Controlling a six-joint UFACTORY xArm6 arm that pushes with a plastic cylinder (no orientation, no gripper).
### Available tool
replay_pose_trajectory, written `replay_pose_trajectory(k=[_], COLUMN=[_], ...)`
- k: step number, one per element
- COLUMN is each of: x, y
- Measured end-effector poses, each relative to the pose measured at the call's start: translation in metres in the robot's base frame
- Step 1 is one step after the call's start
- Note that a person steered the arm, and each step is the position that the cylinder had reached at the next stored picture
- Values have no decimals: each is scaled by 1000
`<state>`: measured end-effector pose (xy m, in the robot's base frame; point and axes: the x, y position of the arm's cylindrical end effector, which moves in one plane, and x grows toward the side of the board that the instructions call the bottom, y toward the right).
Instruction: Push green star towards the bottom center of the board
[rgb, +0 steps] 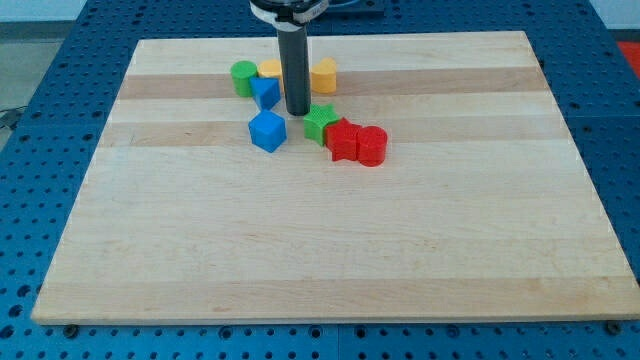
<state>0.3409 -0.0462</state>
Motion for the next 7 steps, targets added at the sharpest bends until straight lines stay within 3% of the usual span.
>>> replay_pose_trajectory(k=[4,5,6,7], x=[-2,66,72,113], y=[9,43,54,58])
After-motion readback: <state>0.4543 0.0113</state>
